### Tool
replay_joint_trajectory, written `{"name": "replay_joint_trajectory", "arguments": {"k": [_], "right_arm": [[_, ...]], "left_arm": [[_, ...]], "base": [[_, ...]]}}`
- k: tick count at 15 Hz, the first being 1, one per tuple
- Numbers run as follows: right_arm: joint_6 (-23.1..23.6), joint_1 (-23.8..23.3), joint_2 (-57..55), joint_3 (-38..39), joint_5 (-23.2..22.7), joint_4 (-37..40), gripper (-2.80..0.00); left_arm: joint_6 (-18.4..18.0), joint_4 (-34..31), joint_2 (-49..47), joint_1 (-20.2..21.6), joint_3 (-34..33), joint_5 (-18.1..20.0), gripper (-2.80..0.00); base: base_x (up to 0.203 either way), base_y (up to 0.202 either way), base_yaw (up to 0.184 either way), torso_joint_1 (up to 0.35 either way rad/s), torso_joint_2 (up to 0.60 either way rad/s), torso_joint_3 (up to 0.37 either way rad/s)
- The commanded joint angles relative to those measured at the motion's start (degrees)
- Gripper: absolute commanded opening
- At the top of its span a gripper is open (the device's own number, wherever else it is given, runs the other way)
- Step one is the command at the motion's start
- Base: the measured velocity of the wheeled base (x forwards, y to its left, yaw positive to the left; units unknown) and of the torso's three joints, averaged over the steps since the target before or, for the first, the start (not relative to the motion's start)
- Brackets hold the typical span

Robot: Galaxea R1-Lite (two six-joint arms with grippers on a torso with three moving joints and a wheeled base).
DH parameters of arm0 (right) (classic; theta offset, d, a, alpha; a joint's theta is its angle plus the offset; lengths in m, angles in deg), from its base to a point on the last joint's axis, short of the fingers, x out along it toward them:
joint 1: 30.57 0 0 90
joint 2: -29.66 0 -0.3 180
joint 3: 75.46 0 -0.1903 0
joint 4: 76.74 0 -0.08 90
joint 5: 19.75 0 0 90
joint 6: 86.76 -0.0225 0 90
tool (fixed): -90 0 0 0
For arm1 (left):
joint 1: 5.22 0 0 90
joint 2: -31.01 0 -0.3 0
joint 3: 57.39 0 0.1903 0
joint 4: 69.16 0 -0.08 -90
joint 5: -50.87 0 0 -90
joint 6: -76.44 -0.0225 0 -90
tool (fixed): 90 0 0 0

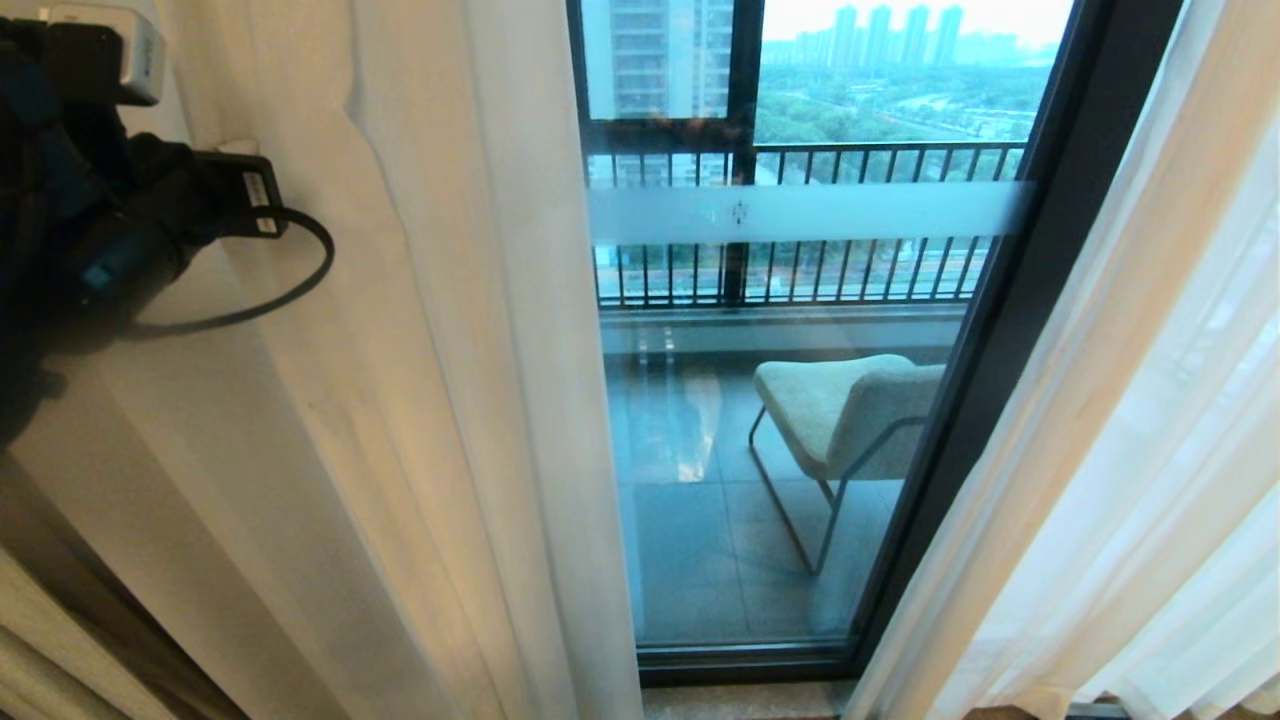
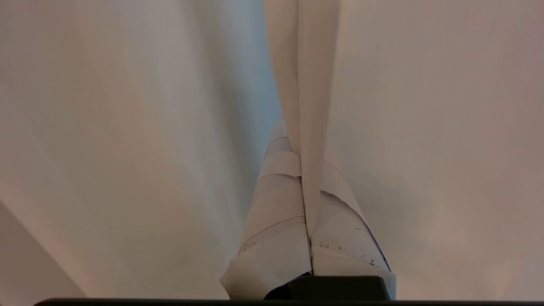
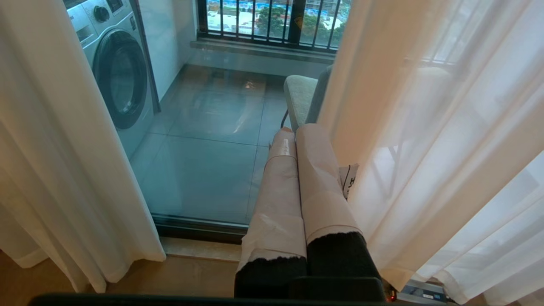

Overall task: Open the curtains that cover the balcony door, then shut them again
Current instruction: Pull the inner curtains open on both sides

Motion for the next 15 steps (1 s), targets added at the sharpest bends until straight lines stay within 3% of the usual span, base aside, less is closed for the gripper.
{"name": "replay_joint_trajectory", "arguments": {"k": [1, 8, 13, 15], "right_arm": [[0.1, 0.0, -0.1, 0.0, 0.0, 0.0, -2.80], [0.1, 0.0, -0.1, 0.0, -0.1, 0.0, -2.80], [0.1, 0.0, -0.1, 0.0, 0.0, 0.0, -2.80], [0.1, 0.0, -0.1, 0.0, -0.1, 0.0, -2.80]], "left_arm": [[0.0, 0.2, 0.4, 0.0, -1.1, -0.1, -2.80], [0.0, 0.2, 0.9, 0.0, -1.3, 0.1, -2.80], [0.0, 0.2, 0.9, -0.7, -1.2, 0.3, -2.80], [0.0, 0.1, 1.0, -1.3, -1.2, 2.2, -2.80]], "base": [[0.000, 0.189, -0.003, 0.000, 0.01, 0.002], [0.000, 0.163, -0.001, 0.004, 0.00, 0.002], [0.000, 0.000, 0.000, 0.000, 0.00, 0.000], [0.000, 0.000, 0.000, 0.000, 0.00, 0.000]]}}
